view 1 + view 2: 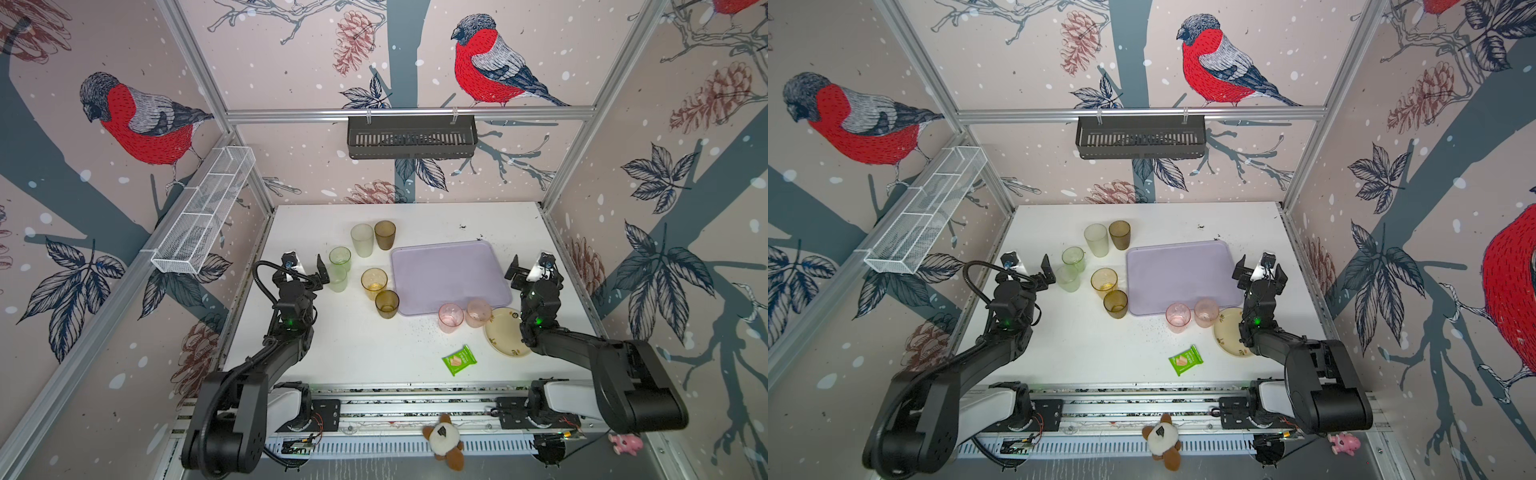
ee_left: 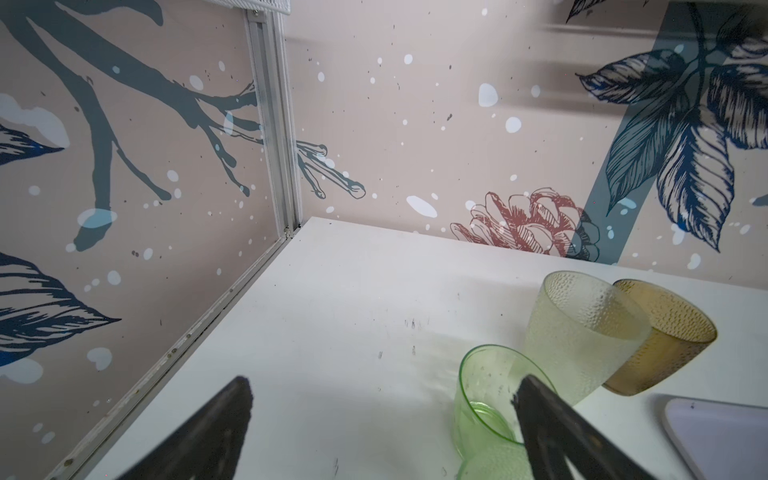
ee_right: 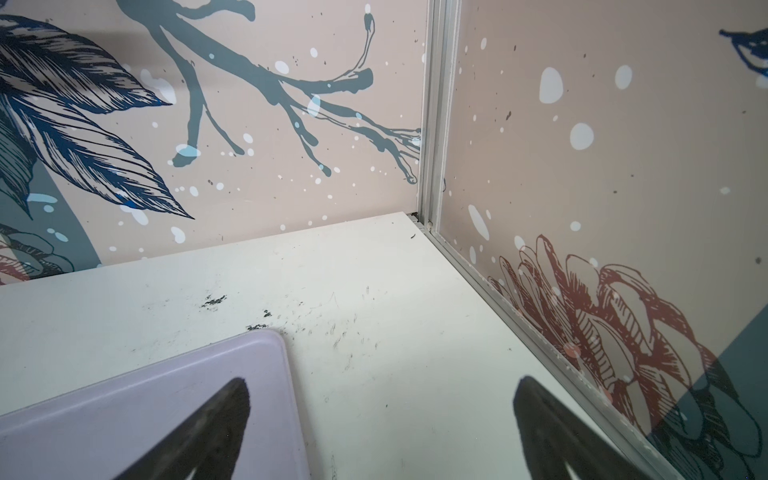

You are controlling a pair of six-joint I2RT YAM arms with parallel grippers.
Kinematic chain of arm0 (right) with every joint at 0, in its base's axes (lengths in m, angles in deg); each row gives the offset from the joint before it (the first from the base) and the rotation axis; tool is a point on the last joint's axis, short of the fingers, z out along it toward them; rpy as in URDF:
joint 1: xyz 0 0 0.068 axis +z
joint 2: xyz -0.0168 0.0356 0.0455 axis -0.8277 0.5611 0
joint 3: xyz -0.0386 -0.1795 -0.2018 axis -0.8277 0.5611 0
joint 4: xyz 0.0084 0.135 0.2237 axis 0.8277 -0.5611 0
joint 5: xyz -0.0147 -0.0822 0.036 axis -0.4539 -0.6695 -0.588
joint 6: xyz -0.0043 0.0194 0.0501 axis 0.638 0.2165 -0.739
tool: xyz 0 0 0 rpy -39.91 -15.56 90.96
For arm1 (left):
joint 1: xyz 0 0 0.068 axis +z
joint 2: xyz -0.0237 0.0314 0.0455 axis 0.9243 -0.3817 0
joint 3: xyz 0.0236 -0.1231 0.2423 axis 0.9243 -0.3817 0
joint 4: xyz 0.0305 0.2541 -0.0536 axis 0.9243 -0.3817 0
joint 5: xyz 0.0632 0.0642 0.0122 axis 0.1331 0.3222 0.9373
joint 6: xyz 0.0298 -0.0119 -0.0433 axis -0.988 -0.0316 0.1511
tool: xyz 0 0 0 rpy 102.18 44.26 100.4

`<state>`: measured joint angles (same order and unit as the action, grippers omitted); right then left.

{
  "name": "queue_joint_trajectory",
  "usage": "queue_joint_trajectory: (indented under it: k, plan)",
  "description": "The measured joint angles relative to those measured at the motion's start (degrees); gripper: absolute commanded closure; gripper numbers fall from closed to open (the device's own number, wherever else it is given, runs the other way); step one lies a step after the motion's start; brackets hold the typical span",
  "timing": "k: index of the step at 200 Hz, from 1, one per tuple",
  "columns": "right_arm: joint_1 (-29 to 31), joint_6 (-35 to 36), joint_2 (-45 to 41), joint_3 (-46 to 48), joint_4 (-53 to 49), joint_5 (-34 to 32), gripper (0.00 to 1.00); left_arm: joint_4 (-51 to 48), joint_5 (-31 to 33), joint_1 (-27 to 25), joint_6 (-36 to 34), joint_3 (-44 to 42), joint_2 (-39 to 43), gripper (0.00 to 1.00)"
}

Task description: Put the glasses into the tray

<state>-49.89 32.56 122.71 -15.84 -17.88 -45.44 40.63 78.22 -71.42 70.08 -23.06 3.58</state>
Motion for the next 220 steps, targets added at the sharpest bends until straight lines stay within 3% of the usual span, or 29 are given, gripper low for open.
queue_joint_trajectory:
  k: [36, 69, 121, 151, 220]
  plan:
    - [2.29, -3.21, -7.41, -6.25, -13.18, -2.82, 0.0, -19.02, -0.44, -0.13, 9.01, 5.4, 9.88, 0.02]
    - [2.82, -10.25, -8.52, -18.99, -34.23, -3.63, 0.0, -36.02, -3.67, -1.16, 16.7, 10.54, 15.19, 0.02]
    - [4.9, -16.63, -4.55, -33.09, -62.64, 3.04, 0.0, -58.23, -8.7, -4.57, 23.54, 22.1, 13.0, 0.02]
    - [6.38, -17.99, -3.78, -35.91, -72.19, 7.5, 0.0, -66.95, -12.44, -10.25, 24.92, 28.79, 9.46, 0.02]
    - [6.93, -16.55, -0.5, -43.39, -86.07, 16.92, 0.0, -82.66, -11.93, -29.22, 30.36, 49.11, -2.25, 0.02]
